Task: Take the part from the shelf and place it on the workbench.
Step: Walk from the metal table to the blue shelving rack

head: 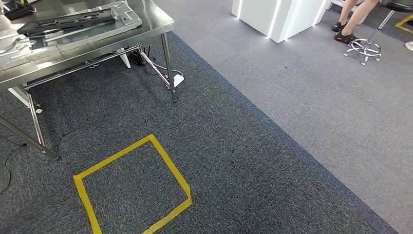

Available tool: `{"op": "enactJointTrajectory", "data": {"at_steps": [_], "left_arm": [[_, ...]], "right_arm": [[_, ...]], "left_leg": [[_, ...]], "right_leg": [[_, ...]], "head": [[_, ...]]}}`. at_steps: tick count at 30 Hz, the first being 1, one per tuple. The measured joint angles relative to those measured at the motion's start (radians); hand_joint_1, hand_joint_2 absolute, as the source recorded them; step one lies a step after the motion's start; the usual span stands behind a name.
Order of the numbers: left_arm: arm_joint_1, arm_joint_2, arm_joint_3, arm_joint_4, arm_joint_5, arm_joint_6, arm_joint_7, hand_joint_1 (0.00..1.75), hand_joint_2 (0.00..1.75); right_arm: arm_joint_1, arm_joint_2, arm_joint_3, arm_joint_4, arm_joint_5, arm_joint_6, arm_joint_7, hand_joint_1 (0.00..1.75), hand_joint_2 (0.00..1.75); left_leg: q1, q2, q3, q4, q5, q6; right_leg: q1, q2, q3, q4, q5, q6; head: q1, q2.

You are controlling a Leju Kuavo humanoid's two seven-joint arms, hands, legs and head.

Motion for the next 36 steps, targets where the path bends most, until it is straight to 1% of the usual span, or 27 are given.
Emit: {"op": "enactJointTrajectory", "data": {"at_steps": [1, 2, 3, 4, 5, 6, 8, 10, 11, 12, 13, 14, 16, 18, 20, 21, 22, 23, 25, 27, 29, 30, 32, 33, 34, 35, 36], "left_arm": [[0.001, 0.0, 0.0, 0.0, 0.0, 0.0, 0.0, 0.0, 0.0], [0.002, -0.001, 0.0, 0.0, 0.0, 0.0, 0.001, 0.0, 0.0], [0.004, -0.001, 0.0, 0.0, -0.001, 0.0, 0.001, 0.0, 0.0], [0.005, -0.001, 0.0, 0.0, -0.001, 0.0, 0.001, 0.0, 0.0], [0.006, -0.001, 0.0, 0.0, -0.001, 0.0, 0.001, 0.0, 0.0], [0.006, -0.001, 0.0, 0.0, -0.001, 0.0, 0.001, 0.0, 0.0], [0.004, -0.002, 0.0, 0.0, -0.001, 0.0, 0.001, 0.0, 0.0], [0.003, -0.003, 0.0, 0.0, -0.001, 0.0, 0.001, 0.0, 0.0], [0.002, -0.003, 0.0, 0.0, -0.001, 0.0, 0.001, 0.0, 0.0], [0.001, -0.003, 0.0, 0.0, -0.002, 0.0, 0.001, 0.0, 0.0], [-0.001, -0.003, 0.0, 0.0, -0.002, 0.0, 0.001, 0.0, 0.0], [-0.003, -0.004, 0.0, 0.0, -0.002, 0.001, 0.001, 0.0, 0.0], [-0.004, -0.004, -0.001, 0.0, -0.002, 0.003, 0.001, 0.0, 0.0], [-0.003, -0.004, -0.001, 0.0, -0.002, 0.006, 0.002, 0.0, 0.0], [0.001, -0.004, -0.001, 0.0, -0.002, 0.01, 0.003, 0.0, 0.0], [0.003, -0.004, -0.001, 0.0, -0.003, 0.012, 0.004, 0.0, 0.0], [0.004, -0.004, -0.001, 0.0, -0.003, 0.014, 0.004, 0.0, 0.0], [0.004, -0.004, -0.001, 0.0, -0.004, 0.016, 0.005, 0.0, 0.0], [0.004, -0.004, 0.0, 0.0, -0.005, 0.019, 0.006, 0.0, 0.0], [0.002, -0.004, 0.0, 0.0, -0.005, 0.02, 0.007, 0.0, 0.0], [-0.002, -0.004, 0.0, 0.0, -0.005, 0.021, 0.006, 0.0, 0.0], [-0.003, -0.004, 0.0, 0.0, -0.005, 0.021, 0.006, 0.0, 0.0], [-0.003, -0.004, 0.0, 0.0, -0.005, 0.021, 0.003, 0.0, 0.0], [-0.002, -0.004, 0.0, 0.0, -0.004, 0.02, 0.002, 0.0, 0.0], [-0.001, -0.004, 0.0, 0.0, -0.003, 0.02, 0.0, 0.0, 0.0], [0.001, -0.004, 0.0, 0.0, -0.003, 0.019, -0.001, 0.0, 0.0], [0.001, -0.005, 0.0, 0.0, -0.002, 0.018, -0.002, 0.0, 0.0]], "right_arm": [[0.0, 0.0, 0.0, 0.0, 0.0, 0.0, 0.0, 0.0, 0.0], [0.0, 0.0, 0.001, 0.0, 0.0, 0.0, 0.0, 0.0, 0.0], [-0.001, 0.0, 0.001, 0.0, 0.0, 0.0, 0.0, 0.0, 0.0], [-0.001, 0.0, 0.001, 0.0, 0.0, 0.0, 0.0, 0.0, 0.0], [-0.001, 0.0, 0.002, 0.0, 0.0, 0.0, 0.0, 0.0, 0.0], [0.0, 0.0, 0.002, 0.0, 0.0, 0.0, 0.0, 0.0, 0.0], [0.001, 0.0, 0.002, 0.001, 0.0, 0.0, 0.0, 0.0, 0.0], [0.0, 0.0, 0.003, 0.001, 0.002, 0.004, -0.001, 0.0, 0.0], [-0.001, 0.0, 0.005, 0.001, 0.004, 0.008, -0.002, 0.0, 0.0], [-0.001, 0.0, 0.006, 0.001, 0.006, 0.012, -0.003, 0.0, 0.0], [-0.001, 0.0, 0.006, 0.001, 0.009, 0.016, -0.004, 0.0, 0.0], [0.0, 0.0, 0.007, 0.001, 0.011, 0.018, -0.005, 0.0, 0.0], [-0.001, 0.0, 0.007, 0.001, 0.015, 0.021, -0.008, 0.0, 0.0], [-0.002, -0.001, 0.007, 0.001, 0.018, 0.027, -0.012, 0.0, 0.0], [-0.003, -0.001, 0.007, 0.001, 0.02, 0.034, -0.015, 0.0, 0.0], [-0.003, -0.001, 0.007, 0.001, 0.02, 0.037, -0.017, 0.0, 0.0], [-0.002, -0.001, 0.007, 0.001, 0.021, 0.04, -0.019, 0.0, 0.0], [-0.002, -0.001, 0.007, 0.001, 0.021, 0.043, -0.021, 0.0, 0.0], [-0.003, -0.002, 0.007, 0.001, 0.021, 0.051, -0.025, 0.0, 0.0], [-0.005, -0.002, 0.007, 0.001, 0.021, 0.055, -0.03, 0.0, 0.0], [-0.003, -0.004, 0.007, 0.001, 0.021, 0.056, -0.033, 0.0, 0.0], [0.0, -0.006, 0.007, 0.001, 0.021, 0.057, -0.034, 0.0, 0.0], [0.0, -0.008, 0.007, 0.001, 0.022, 0.061, -0.034, 0.0, 0.0], [-0.001, -0.009, 0.007, 0.001, 0.022, 0.064, -0.034, 0.0, 0.0], [-0.002, -0.01, 0.007, 0.001, 0.023, 0.067, -0.034, 0.0, 0.0], [-0.003, -0.012, 0.007, 0.001, 0.024, 0.069, -0.034, 0.0, 0.0], [-0.003, -0.012, 0.007, 0.001, 0.025, 0.07, -0.034, 0.0, 0.0]], "left_leg": [[0.001, 0.014, 0.002, -0.006, 0.005, 0.007], [0.0, 0.028, 0.002, -0.008, 0.008, 0.011], [-0.002, 0.043, 0.001, -0.009, 0.008, 0.013], [-0.003, 0.059, -0.001, -0.009, 0.008, 0.013], [-0.003, 0.074, -0.002, -0.009, 0.007, 0.012], [-0.004, 0.087, -0.002, -0.008, 0.005, 0.011], [-0.004, 0.109, 0.004, -0.008, 0.001, 0.005], [-0.008, 0.128, 0.01, -0.008, -0.007, -0.006], [-0.01, 0.136, 0.014, -0.008, -0.01, -0.011], [-0.012, 0.144, 0.017, -0.008, -0.012, -0.017], [-0.011, 0.152, 0.022, -0.01, -0.013, -0.023], [-0.009, 0.15, 0.025, -0.009, -0.016, -0.028], [-0.003, 0.109, 0.016, 0.022, -0.042, -0.037], [-0.001, 0.06, -0.033, 0.124, -0.101, -0.04], [-0.002, 0.05, -0.097, 0.247, -0.146, -0.038], [-0.002, 0.048, -0.115, 0.275, -0.143, -0.037], [-0.002, 0.047, -0.115, 0.262, -0.119, -0.036], [-0.001, 0.041, -0.099, 0.216, -0.08, -0.034], [0.002, 0.001, -0.054, 0.092, -0.013, -0.029], [0.002, -0.029, -0.036, 0.034, 0.004, -0.023], [-0.003, -0.016, -0.033, 0.028, 0.004, -0.01], [-0.004, -0.005, -0.031, 0.024, 0.008, -0.002], [-0.003, 0.018, -0.028, 0.015, 0.016, 0.012], [-0.005, 0.031, -0.028, 0.013, 0.018, 0.015], [-0.007, 0.045, -0.029, 0.013, 0.017, 0.017], [-0.009, 0.06, -0.03, 0.013, 0.016, 0.018], [-0.01, 0.075, -0.03, 0.013, 0.015, 0.018]], "right_leg": [[0.001, -0.027, -0.017, 0.035, -0.023, 0.004], [0.0, -0.056, -0.042, 0.09, -0.056, 0.008], [-0.001, -0.073, -0.073, 0.157, -0.091, 0.013], [-0.003, -0.08, -0.1, 0.216, -0.115, 0.018], [-0.005, -0.084, -0.114, 0.249, -0.123, 0.021], [-0.007, -0.087, -0.108, 0.244, -0.111, 0.024], [-0.009, -0.111, -0.037, 0.124, -0.052, 0.023], [-0.004, -0.153, 0.033, 0.003, -0.014, 0.013], [0.0, -0.164, 0.045, -0.021, -0.011, 0.006], [0.004, -0.163, 0.044, -0.026, -0.013, -0.001], [0.005, -0.151, 0.043, -0.028, -0.011, -0.007], [0.004, -0.141, 0.043, -0.032, -0.009, -0.014], [-0.001, -0.121, 0.046, -0.042, -0.002, -0.026], [-0.001, -0.101, 0.046, -0.046, 0.001, -0.034], [0.003, -0.077, 0.044, -0.045, 0.002, -0.038], [0.004, -0.063, 0.044, -0.044, 0.002, -0.038], [0.004, -0.049, 0.044, -0.042, 0.002, -0.038], [0.003, -0.035, 0.044, -0.038, 0.001, -0.037], [0.003, -0.011, 0.039, -0.026, -0.003, -0.03], [0.003, 0.008, 0.029, -0.016, -0.005, -0.018], [-0.001, 0.024, 0.024, -0.017, -0.003, -0.003], [-0.002, 0.017, 0.021, -0.012, -0.006, 0.002], [-0.002, -0.027, -0.005, 0.044, -0.044, 0.009], [-0.001, -0.055, -0.032, 0.101, -0.077, 0.011], [-0.001, -0.071, -0.063, 0.169, -0.11, 0.014], [-0.001, -0.079, -0.09, 0.225, -0.132, 0.017], [-0.001, -0.083, -0.102, 0.254, -0.137, 0.018]], "head": [[0.001, 0.0], [0.002, 0.0], [0.003, 0.0], [0.002, 0.0], [0.002, 0.0], [0.002, 0.0], [0.003, 0.0], [0.002, 0.0], [0.001, 0.0], [0.001, 0.0], [0.0, 0.0], [0.0, 0.0], [0.0, 0.0], [0.0, 0.0], [0.0, 0.0], [0.0, 0.0], [0.0, 0.0], [0.0, 0.0], [0.0, 0.0], [0.0, 0.0], [0.001, 0.0], [0.001, 0.0], [0.001, 0.0], [0.002, 0.0], [0.002, 0.0], [0.002, 0.0], [0.002, 0.0]]}}
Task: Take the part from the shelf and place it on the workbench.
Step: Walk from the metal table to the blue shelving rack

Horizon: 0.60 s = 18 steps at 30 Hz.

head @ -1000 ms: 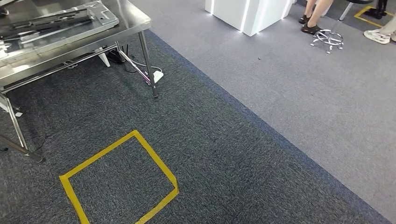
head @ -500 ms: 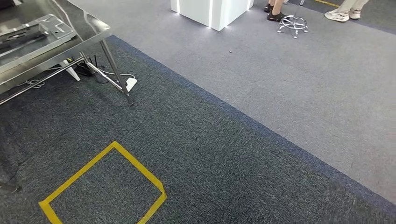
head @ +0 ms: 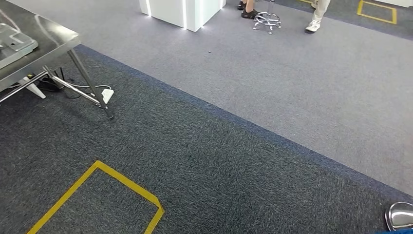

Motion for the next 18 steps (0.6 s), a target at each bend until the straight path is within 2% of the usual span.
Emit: {"op": "enactJointTrajectory", "data": {"at_steps": [1, 2, 4, 5, 6, 8, 9, 10, 11, 13, 14, 15, 16, 17, 18], "left_arm": [[-0.001, 0.0, 0.0, 0.0, 0.0, 0.0, -0.001, 0.0, 0.0], [-0.002, 0.0, 0.0, 0.0, 0.0, -0.001, -0.001, 0.0, 0.0], [-0.004, -0.002, 0.0, 0.0, 0.0, 0.0, 0.0, 0.0, 0.0], [-0.004, -0.004, 0.0, 0.0, 0.0, 0.0, 0.0, 0.0, 0.0], [-0.005, -0.005, 0.0, 0.0, 0.0, 0.0, 0.0, 0.0, 0.0], [-0.008, -0.006, 0.0, 0.0, 0.0, 0.0, 0.001, 0.0, 0.0], [-0.01, -0.007, 0.0, 0.0, -0.001, 0.001, 0.002, 0.0, 0.0], [-0.01, -0.008, 0.0, 0.0, -0.001, 0.002, 0.003, 0.0, 0.0], [-0.01, -0.008, 0.0, 0.0, -0.001, 0.003, 0.004, 0.0, 0.0], [-0.008, -0.008, 0.0, 0.0, -0.001, 0.003, 0.005, 0.0, 0.0], [-0.007, -0.008, 0.001, 0.0, 0.0, 0.003, 0.007, 0.0, 0.0], [-0.005, -0.008, 0.001, 0.0, 0.0, 0.003, 0.008, 0.0, 0.0], [-0.003, -0.008, 0.001, 0.0, 0.001, 0.003, 0.01, 0.0, 0.0], [-0.001, -0.008, 0.001, 0.0, 0.001, 0.003, 0.011, 0.0, 0.0], [-0.001, -0.008, 0.001, 0.0, 0.001, 0.003, 0.012, 0.0, 0.0]], "right_arm": [[0.0, -0.001, 0.0, 0.0, 0.002, 0.0, 0.001, 0.0, 0.0], [0.001, -0.001, 0.0, 0.0, 0.004, 0.0, 0.002, 0.0, 0.0], [0.001, -0.003, 0.0, 0.0, 0.008, 0.001, 0.004, 0.0, 0.0], [-0.001, -0.004, 0.0, 0.0, 0.009, 0.001, 0.005, 0.0, 0.0], [-0.002, -0.005, 0.0, 0.0, 0.01, 0.001, 0.006, 0.0, 0.0], [-0.002, -0.006, 0.0, 0.0, 0.011, 0.001, 0.008, 0.0, 0.0], [-0.001, -0.007, 0.0, 0.0, 0.011, 0.001, 0.01, 0.0, 0.0], [-0.001, -0.007, 0.0, 0.0, 0.011, 0.0, 0.011, 0.0, 0.0], [-0.001, -0.007, 0.0, 0.0, 0.011, 0.0, 0.012, 0.0, 0.0], [-0.004, -0.008, 0.0, 0.0, 0.013, 0.0, 0.012, 0.0, 0.0], [-0.004, -0.008, 0.0, 0.0, 0.014, 0.0, 0.013, 0.0, 0.0], [-0.004, -0.008, 0.0, 0.0, 0.016, 0.0, 0.013, 0.0, 0.0], [-0.004, -0.008, 0.0, 0.0, 0.017, 0.0, 0.014, 0.0, 0.0], [-0.003, -0.008, 0.0, 0.0, 0.019, 0.0, 0.015, 0.0, 0.0], [-0.003, -0.008, 0.0, 0.0, 0.02, 0.0, 0.015, 0.0, 0.0]], "left_leg": [[-0.001, 0.013, 0.001, 0.0, -0.002, 0.0], [-0.002, 0.024, 0.003, 0.0, -0.003, -0.001], [-0.005, 0.043, 0.01, 0.0, -0.009, -0.006], [-0.006, 0.051, 0.013, 0.0, -0.011, -0.01], [-0.006, 0.059, 0.015, 0.0, -0.013, -0.015], [-0.006, 0.074, 0.021, -0.004, -0.015, -0.025], [-0.004, 0.074, 0.025, -0.006, -0.018, -0.03], [-0.004, 0.061, 0.026, 0.002, -0.027, -0.035], [-0.003, 0.039, 0.017, 0.028, -0.046, -0.039], [0.0, -0.012, -0.034, 0.141, -0.109, -0.044], [0.001, -0.023, -0.067, 0.206, -0.136, -0.046], [0.001, -0.027, -0.09, 0.251, -0.147, -0.047], [0.001, -0.028, -0.098, 0.259, -0.136, -0.047], [0.002, -0.03, -0.087, 0.229, -0.105, -0.047], [0.002, -0.039, -0.06, 0.166, -0.063, -0.045]], "right_leg": [[0.0, -0.003, 0.007, -0.01, 0.014, -0.001], [0.001, -0.01, 0.036, -0.061, 0.044, -0.004], [0.009, -0.046, 0.114, -0.204, 0.1, -0.017], [0.014, -0.062, 0.139, -0.253, 0.115, -0.025], [0.02, -0.07, 0.15, -0.277, 0.119, -0.031], [0.025, -0.055, 0.149, -0.284, 0.12, -0.04], [0.021, -0.045, 0.153, -0.291, 0.124, -0.045], [0.017, -0.035, 0.158, -0.299, 0.128, -0.05], [0.013, -0.026, 0.163, -0.308, 0.133, -0.055], [0.011, -0.006, 0.165, -0.312, 0.136, -0.061], [0.012, 0.005, 0.163, -0.311, 0.135, -0.063], [0.013, 0.018, 0.162, -0.308, 0.135, -0.064], [0.013, 0.032, 0.161, -0.305, 0.134, -0.064], [0.013, 0.047, 0.161, -0.301, 0.133, -0.063], [0.012, 0.062, 0.161, -0.297, 0.131, -0.06]], "head": [[0.0, 0.0], [0.0, 0.0], [0.0, 0.0], [0.0, 0.0], [0.0, 0.0], [0.0, 0.0], [-0.001, 0.0], [0.0, 0.0], [-0.001, 0.0], [-0.002, 0.0], [-0.002, 0.0], [-0.002, 0.0], [-0.002, 0.0], [-0.002, 0.0], [-0.002, 0.0]]}}
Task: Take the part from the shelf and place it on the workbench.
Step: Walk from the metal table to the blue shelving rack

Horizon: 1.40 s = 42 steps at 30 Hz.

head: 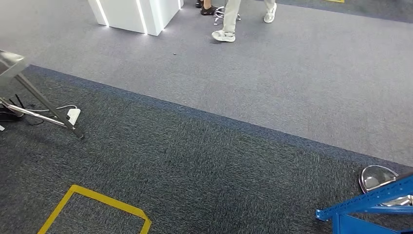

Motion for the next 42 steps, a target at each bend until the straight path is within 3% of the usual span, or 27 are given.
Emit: {"op": "enactJointTrajectory", "data": {"at_steps": [2, 3, 4, 6, 8, 10, 12, 13, 14, 15, 17, 19, 21, 22, 24, 26, 27, 28, 29, 30, 32, 34, 36, 37, 39, 41, 42], "left_arm": [[0.001, 0.0, 0.001, 0.0, 0.001, 0.0, 0.001, 0.0, 0.0], [0.0, 0.0, 0.001, 0.0, 0.001, 0.0, 0.001, 0.0, 0.0], [-0.001, 0.001, 0.001, 0.0, 0.002, 0.0, 0.002, 0.0, 0.0], [-0.005, 0.0, 0.001, 0.0, 0.002, 0.0, 0.002, 0.0, 0.0], [-0.006, 0.0, 0.001, 0.0, 0.002, 0.002, 0.004, 0.0, 0.0], [-0.004, 0.0, 0.002, 0.0, 0.004, 0.006, 0.004, 0.0, 0.0], [-0.001, 0.0, 0.002, 0.0, 0.005, 0.011, 0.004, 0.0, 0.0], [0.0, 0.0, 0.003, 0.0, 0.005, 0.013, 0.005, 0.0, 0.0], [0.0, 0.0, 0.003, 0.0, 0.005, 0.014, 0.005, 0.0, 0.0], [-0.001, 0.0, 0.003, 0.0, 0.005, 0.014, 0.005, 0.0, 0.0], [-0.001, -0.001, 0.003, 0.0, 0.005, 0.016, 0.006, 0.0, 0.0], [-0.002, -0.003, 0.003, 0.0, 0.005, 0.019, 0.008, 0.0, 0.0], [-0.006, -0.004, 0.003, 0.0, 0.004, 0.023, 0.009, 0.0, 0.0], [-0.008, -0.005, 0.003, 0.0, 0.004, 0.025, 0.009, 0.0, 0.0], [-0.011, -0.006, 0.003, 0.0, 0.002, 0.029, 0.009, 0.0, 0.0], [-0.009, -0.006, 0.003, 0.0, 0.002, 0.031, 0.009, 0.0, 0.0], [-0.007, -0.006, 0.003, 0.0, 0.002, 0.032, 0.009, 0.0, 0.0], [-0.005, -0.006, 0.003, 0.0, 0.002, 0.032, 0.01, 0.0, 0.0], [-0.003, -0.006, 0.003, 0.0, 0.002, 0.033, 0.01, 0.0, 0.0], [-0.002, -0.006, 0.003, 0.0, 0.002, 0.033, 0.01, 0.0, 0.0], [-0.001, -0.006, 0.003, 0.0, 0.002, 0.034, 0.01, 0.0, 0.0], [-0.002, -0.006, 0.003, 0.0, 0.002, 0.037, 0.01, 0.0, 0.0], [-0.006, -0.006, 0.003, 0.0, 0.002, 0.042, 0.011, 0.0, 0.0], [-0.007, -0.007, 0.004, 0.0, 0.001, 0.044, 0.012, 0.0, 0.0], [-0.006, -0.009, 0.004, 0.0, 0.0, 0.048, 0.014, 0.0, 0.0], [-0.003, -0.011, 0.004, 0.0, -0.001, 0.049, 0.017, 0.0, 0.0], [-0.001, -0.011, 0.004, 0.0, -0.001, 0.049, 0.019, 0.0, 0.0]], "right_arm": [[0.0, 0.0, 0.0, 0.0, 0.002, 0.0, 0.0, 0.0, 0.0], [0.0, 0.0, 0.0, 0.0, 0.003, 0.0, 0.0, 0.0, 0.0], [0.0, 0.0, 0.0, 0.0, 0.004, 0.0, 0.0, 0.0, 0.0], [0.004, 0.0, 0.0, 0.001, 0.004, -0.001, 0.0, 0.0, 0.0], [0.006, 0.0, 0.0, 0.001, 0.006, -0.001, 0.001, 0.0, 0.0], [0.004, 0.0, 0.0, 0.002, 0.009, -0.001, 0.002, 0.0, 0.0], [0.004, 0.0, 0.0, 0.002, 0.011, 0.0, 0.004, 0.0, 0.0], [0.004, 0.0, 0.0, 0.002, 0.011, 0.0, 0.004, 0.0, 0.0], [0.005, 0.0, 0.0, 0.002, 0.012, 0.0, 0.004, 0.0, 0.0], [0.006, 0.0, 0.0, 0.002, 0.012, 0.0, 0.005, 0.0, 0.0], [0.006, 0.0, 0.0, 0.002, 0.013, 0.0, 0.007, 0.0, 0.0], [0.004, 0.0, 0.0, 0.002, 0.015, 0.0, 0.009, 0.0, 0.0], [0.006, 0.0, 0.0, 0.002, 0.018, 0.0, 0.012, 0.0, 0.0], [0.007, 0.0, 0.0, 0.002, 0.018, 0.0, 0.014, 0.0, 0.0], [0.006, 0.0, 0.0, 0.002, 0.018, 0.0, 0.017, 0.0, 0.0], [0.005, 0.001, 0.0, 0.002, 0.018, 0.001, 0.018, 0.0, 0.0], [0.004, 0.001, 0.0, 0.002, 0.019, 0.002, 0.019, 0.0, 0.0], [0.004, 0.001, 0.0, 0.002, 0.019, 0.002, 0.02, 0.0, 0.0], [0.005, 0.002, -0.001, 0.002, 0.019, 0.002, 0.02, 0.0, 0.0], [0.005, 0.002, -0.001, 0.002, 0.019, 0.002, 0.021, 0.0, 0.0], [0.005, 0.002, -0.001, 0.002, 0.02, 0.003, 0.021, 0.0, 0.0], [0.005, 0.003, -0.001, 0.002, 0.021, 0.003, 0.021, 0.0, 0.0], [0.007, 0.003, -0.001, 0.002, 0.023, 0.004, 0.021, 0.0, 0.0], [0.008, 0.003, -0.001, 0.003, 0.024, 0.005, 0.021, 0.0, 0.0], [0.007, 0.003, -0.001, 0.003, 0.026, 0.008, 0.022, 0.0, 0.0], [0.004, 0.003, -0.002, 0.003, 0.027, 0.011, 0.023, 0.0, 0.0], [0.003, 0.003, -0.002, 0.003, 0.028, 0.013, 0.023, 0.0, 0.0]], "left_leg": [[0.001, -0.037, 0.05, -0.119, 0.051, 0.005], [0.0, -0.05, 0.062, -0.149, 0.058, 0.007], [-0.002, -0.056, 0.064, -0.157, 0.055, 0.011], [-0.004, -0.036, 0.068, -0.165, 0.062, 0.024], [-0.002, -0.013, 0.074, -0.177, 0.07, 0.039], [-0.002, 0.012, 0.074, -0.183, 0.073, 0.047], [-0.003, 0.04, 0.074, -0.183, 0.07, 0.049], [-0.004, 0.053, 0.075, -0.183, 0.068, 0.048], [-0.004, 0.065, 0.077, -0.183, 0.066, 0.047], [-0.004, 0.076, 0.081, -0.182, 0.063, 0.045], [-0.006, 0.095, 0.088, -0.181, 0.055, 0.036], [-0.009, 0.113, 0.094, -0.181, 0.047, 0.025], [-0.009, 0.129, 0.101, -0.181, 0.041, 0.014], [-0.007, 0.121, 0.104, -0.176, 0.036, 0.009], [-0.002, 0.07, 0.083, -0.122, -0.002, 0.001], [0.001, 0.022, 0.021, 0.005, -0.064, -0.002], [0.001, 0.015, -0.013, 0.067, -0.084, -0.003], [0.001, 0.012, -0.035, 0.101, -0.083, -0.003], [0.001, 0.011, -0.04, 0.097, -0.062, -0.002], [0.001, 0.007, -0.027, 0.053, -0.023, -0.001], [0.002, -0.034, 0.021, -0.081, 0.051, 0.003], [0.002, -0.068, 0.045, -0.151, 0.075, 0.007], [-0.001, -0.056, 0.046, -0.156, 0.078, 0.015], [-0.001, -0.045, 0.049, -0.161, 0.082, 0.022], [0.001, -0.019, 0.053, -0.174, 0.089, 0.036], [0.0, 0.009, 0.053, -0.179, 0.091, 0.043], [-0.001, 0.024, 0.052, -0.179, 0.09, 0.044]], "right_leg": [[0.0, 0.024, -0.005, 0.011, -0.005, 0.008], [-0.001, 0.033, -0.009, 0.015, -0.006, 0.013], [-0.002, 0.04, -0.012, 0.017, -0.006, 0.019], [-0.006, 0.05, -0.017, 0.017, -0.004, 0.03], [-0.004, 0.014, -0.032, 0.049, -0.026, 0.038], [-0.004, -0.04, -0.085, 0.155, -0.084, 0.045], [-0.008, -0.059, -0.143, 0.27, -0.128, 0.052], [-0.01, -0.063, -0.153, 0.289, -0.125, 0.054], [-0.012, -0.067, -0.142, 0.267, -0.103, 0.055], [-0.013, -0.077, -0.112, 0.209, -0.068, 0.054], [-0.007, -0.121, -0.041, 0.072, -0.013, 0.045], [0.003, -0.143, -0.013, 0.013, -0.002, 0.033], [0.006, -0.122, -0.014, 0.009, -0.002, 0.022], [0.004, -0.111, -0.012, 0.005, 0.0, 0.017], [-0.002, -0.09, -0.006, -0.004, 0.005, 0.006], [-0.002, -0.068, -0.006, -0.004, 0.006, -0.001], [-0.001, -0.054, -0.006, -0.004, 0.006, -0.002], [-0.001, -0.039, -0.005, -0.003, 0.006, -0.003], [-0.001, -0.023, -0.004, -0.001, 0.005, -0.003], [-0.001, -0.007, -0.003, 0.002, 0.004, -0.002], [-0.002, 0.019, -0.006, 0.011, 0.0, 0.005], [-0.003, 0.039, -0.015, 0.019, -0.002, 0.015], [-0.006, 0.056, -0.021, 0.018, 0.002, 0.028], [-0.007, 0.05, -0.023, 0.021, 0.001, 0.033], [-0.005, 0.002, -0.045, 0.065, -0.028, 0.042], [-0.005, -0.051, -0.102, 0.181, -0.093, 0.051], [-0.007, -0.059, -0.134, 0.245, -0.121, 0.055]], "head": [[0.0, 0.0], [0.0, 0.0], [0.0, 0.0], [0.001, 0.0], [0.001, 0.0], [0.002, 0.0], [0.002, 0.0], [0.001, 0.0], [0.002, 0.0], [0.002, 0.0], [0.002, 0.0], [0.001, 0.0], [0.0, 0.0], [0.0, 0.0], [0.0, 0.0], [0.0, 0.0], [0.0, 0.0], [0.0, 0.0], [0.0, 0.0], [0.0, 0.0], [0.0, 0.0], [0.0, 0.0], [0.0, 0.0], [0.001, 0.0], [0.002, 0.0], [0.004, 0.0], [0.004, 0.0]]}}
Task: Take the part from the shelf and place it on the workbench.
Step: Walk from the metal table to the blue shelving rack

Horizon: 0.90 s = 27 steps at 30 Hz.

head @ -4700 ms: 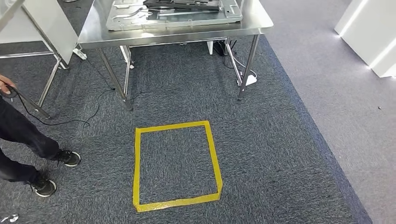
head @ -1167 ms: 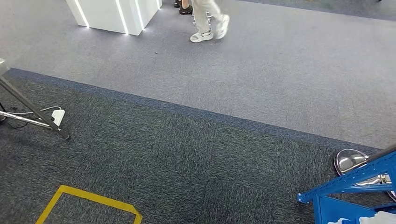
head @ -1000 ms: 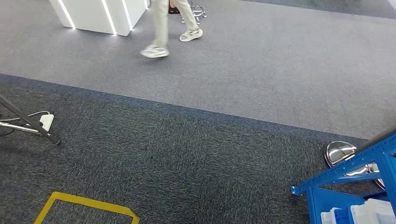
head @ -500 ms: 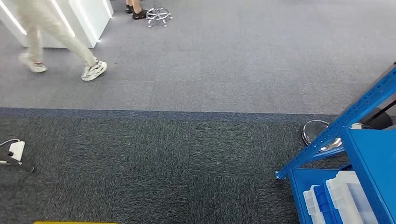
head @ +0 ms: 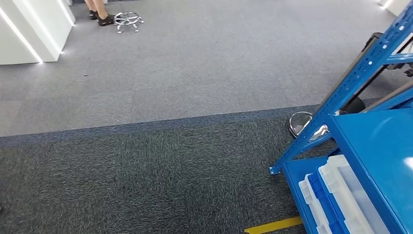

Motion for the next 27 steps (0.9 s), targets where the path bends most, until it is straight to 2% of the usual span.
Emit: {"op": "enactJointTrajectory", "data": {"at_steps": [1, 2, 3, 4, 6, 7, 8, 10, 11, 12, 14, 15, 16, 17, 18, 19, 20, 21, 22, 23, 25, 26, 27], "left_arm": [[0.002, 0.0, 0.0, 0.0, 0.0, 0.0, 0.002, 0.0, 0.0], [0.002, 0.0, 0.0, 0.0, 0.0, 0.0, 0.004, 0.0, 0.0], [0.002, 0.0, 0.0, 0.0, 0.0, 0.0, 0.005, 0.0, 0.0], [0.001, 0.0, 0.0, 0.0, 0.0, 0.0, 0.005, 0.0, 0.0], [0.001, -0.001, 0.0, 0.0, 0.0, 0.0, 0.005, 0.0, 0.0], [0.0, -0.001, 0.0, 0.0, 0.0, -0.001, 0.005, 0.0, 0.0], [-0.001, -0.002, 0.0, 0.0, 0.0, -0.001, 0.005, 0.0, 0.0], [-0.004, -0.002, 0.0, 0.0, 0.0, -0.001, 0.004, 0.0, 0.0], [-0.006, -0.002, 0.0, 0.0, 0.0, -0.001, 0.004, 0.0, 0.0], [-0.006, -0.002, 0.0, 0.0, 0.0, -0.001, 0.003, 0.0, 0.0], [-0.005, -0.002, 0.0, 0.0, 0.0, -0.001, 0.002, 0.0, 0.0], [-0.003, -0.002, 0.0, 0.0, 0.0, -0.001, 0.002, 0.0, 0.0], [-0.002, -0.002, 0.0, 0.0, 0.0, -0.001, 0.002, 0.0, 0.0], [0.0, -0.002, 0.0, 0.0, 0.0, -0.001, 0.002, 0.0, 0.0], [0.001, -0.002, 0.0, 0.0, 0.0, -0.001, 0.002, 0.0, 0.0], [0.002, -0.002, 0.0, 0.0, 0.0, -0.001, 0.002, 0.0, 0.0], [0.003, -0.002, 0.0, 0.0, 0.0, -0.001, 0.002, 0.0, 0.0], [0.003, -0.002, 0.0, 0.0, 0.0, -0.001, 0.002, 0.0, 0.0], [0.003, -0.001, 0.0, 0.0, 0.0, -0.001, 0.002, 0.0, 0.0], [0.002, -0.001, 0.001, 0.0, 0.0, -0.001, 0.003, 0.0, 0.0], [-0.001, -0.001, 0.001, 0.0, 0.001, -0.001, 0.003, 0.0, 0.0], [-0.002, -0.002, 0.001, 0.0, 0.001, -0.001, 0.003, 0.0, 0.0], [-0.002, -0.002, 0.001, 0.0, 0.001, -0.001, 0.004, 0.0, 0.0]], "right_arm": [[0.0, 0.0, 0.0, 0.0, 0.0, 0.001, 0.001, 0.0, 0.0], [0.0, 0.0, 0.0, 0.0, 0.001, 0.002, 0.001, 0.0, 0.0], [0.002, 0.0, 0.0, 0.0, 0.001, 0.003, 0.002, 0.0, 0.0], [0.003, 0.0, 0.0, 0.0, 0.001, 0.003, 0.003, 0.0, 0.0], [0.002, 0.0, -0.001, 0.0, 0.001, 0.003, 0.006, 0.0, 0.0], [0.001, 0.0, -0.001, 0.0, 0.002, 0.003, 0.007, 0.0, 0.0], [-0.001, 0.0, -0.001, 0.0, 0.002, 0.003, 0.008, 0.0, 0.0], [0.0, 0.0, -0.003, 0.0, 0.002, 0.004, 0.011, 0.0, 0.0], [0.001, 0.0, -0.004, 0.0, 0.002, 0.004, 0.011, 0.0, 0.0], [0.0, 0.0, -0.004, 0.0, 0.002, 0.004, 0.012, 0.0, 0.0], [-0.002, 0.0, -0.005, 0.0, 0.003, 0.004, 0.013, 0.0, 0.0], [-0.003, 0.0, -0.005, 0.0, 0.003, 0.004, 0.014, 0.0, 0.0], [-0.003, 0.0, -0.005, 0.0, 0.004, 0.004, 0.014, 0.0, 0.0], [-0.003, 0.0, -0.005, 0.0, 0.004, 0.004, 0.015, 0.0, 0.0], [-0.002, 0.0, -0.006, 0.0, 0.004, 0.004, 0.015, 0.0, 0.0], [-0.002, 0.0, -0.006, 0.0, 0.005, 0.004, 0.016, 0.0, 0.0], [-0.002, 0.0, -0.006, 0.0, 0.006, 0.004, 0.016, 0.0, 0.0], [-0.003, 0.0, -0.006, 0.0, 0.007, 0.004, 0.016, 0.0, 0.0], [-0.004, 0.0, -0.006, 0.0, 0.009, 0.005, 0.016, 0.0, 0.0], [-0.005, 0.0, -0.006, 0.001, 0.01, 0.005, 0.016, 0.0, 0.0], [-0.002, 0.0, -0.007, 0.001, 0.011, 0.005, 0.016, 0.0, 0.0], [-0.001, 0.0, -0.007, 0.001, 0.012, 0.005, 0.016, 0.0, 0.0], [0.0, -0.001, -0.007, 0.001, 0.012, 0.005, 0.016, 0.0, 0.0]], "left_leg": [[0.0, 0.015, -0.001, 0.0, -0.001, 0.0], [0.0, 0.029, -0.001, 0.0, -0.002, -0.001], [0.0, 0.041, 0.0, 0.001, -0.003, -0.002], [0.0, 0.051, 0.003, 0.001, -0.005, -0.005], [-0.003, 0.07, 0.01, 0.001, -0.01, -0.013], [-0.005, 0.079, 0.013, 0.001, -0.013, -0.018], [-0.006, 0.087, 0.016, 0.001, -0.015, -0.024], [-0.004, 0.1, 0.022, 0.0, -0.02, -0.037], [-0.002, 0.086, 0.021, 0.009, -0.028, -0.043], [-0.001, 0.062, 0.012, 0.035, -0.046, -0.048], [0.002, 0.006, -0.039, 0.15, -0.111, -0.055], [0.002, -0.007, -0.073, 0.22, -0.142, -0.057], [0.002, -0.011, -0.1, 0.274, -0.158, -0.058], [0.002, -0.012, -0.113, 0.293, -0.151, -0.058], [0.003, -0.014, -0.107, 0.272, -0.124, -0.058], [0.003, -0.02, -0.085, 0.216, -0.083, -0.056], [0.005, -0.042, -0.057, 0.144, -0.045, -0.054], [0.007, -0.068, -0.032, 0.081, -0.019, -0.051], [0.008, -0.09, -0.017, 0.041, -0.006, -0.049], [0.007, -0.104, -0.011, 0.023, -0.006, -0.046], [0.005, -0.088, -0.008, 0.018, -0.006, -0.036], [0.007, -0.075, -0.004, 0.012, -0.003, -0.03], [0.009, -0.061, -0.001, 0.005, 0.0, -0.022]], "right_leg": [[-0.002, -0.003, -0.019, 0.041, -0.011, 0.003], [-0.005, -0.006, -0.02, 0.046, -0.003, 0.005], [-0.006, -0.011, 0.001, 0.011, 0.022, 0.006], [-0.006, -0.023, 0.04, -0.058, 0.057, 0.005], [0.001, -0.063, 0.114, -0.195, 0.104, -0.006], [0.005, -0.076, 0.132, -0.232, 0.112, -0.012], [0.009, -0.078, 0.136, -0.244, 0.11, -0.019], [0.008, -0.056, 0.135, -0.248, 0.114, -0.03], [0.004, -0.045, 0.138, -0.252, 0.117, -0.036], [0.001, -0.035, 0.141, -0.257, 0.12, -0.042], [-0.001, -0.016, 0.143, -0.261, 0.123, -0.05], [0.0, -0.004, 0.143, -0.26, 0.123, -0.052], [0.0, 0.009, 0.143, -0.258, 0.123, -0.053], [0.001, 0.024, 0.144, -0.257, 0.122, -0.053], [0.001, 0.039, 0.146, -0.255, 0.12, -0.053], [0.0, 0.055, 0.147, -0.252, 0.118, -0.051], [-0.001, 0.068, 0.147, -0.248, 0.115, -0.048], [0.0, 0.081, 0.144, -0.241, 0.112, -0.043], [-0.001, 0.092, 0.139, -0.236, 0.11, -0.038], [-0.001, 0.103, 0.134, -0.233, 0.109, -0.031], [-0.004, 0.124, 0.128, -0.235, 0.111, -0.018], [-0.004, 0.116, 0.126, -0.231, 0.107, -0.013], [-0.003, 0.095, 0.117, -0.211, 0.094, -0.009]], "head": [[0.0, 0.0], [0.0, 0.0], [0.0, 0.0], [0.0, 0.0], [0.0, 0.0], [0.0, 0.0], [0.0, 0.0], [0.0, 0.0], [0.0, 0.0], [-0.001, 0.0], [-0.001, 0.0], [-0.002, 0.0], [-0.002, 0.0], [-0.002, 0.0], [-0.002, 0.0], [-0.002, 0.0], [-0.001, 0.0], [-0.001, 0.0], [-0.001, 0.0], [-0.001, 0.0], [-0.001, 0.0], [-0.001, 0.0], [0.001, 0.0]]}}
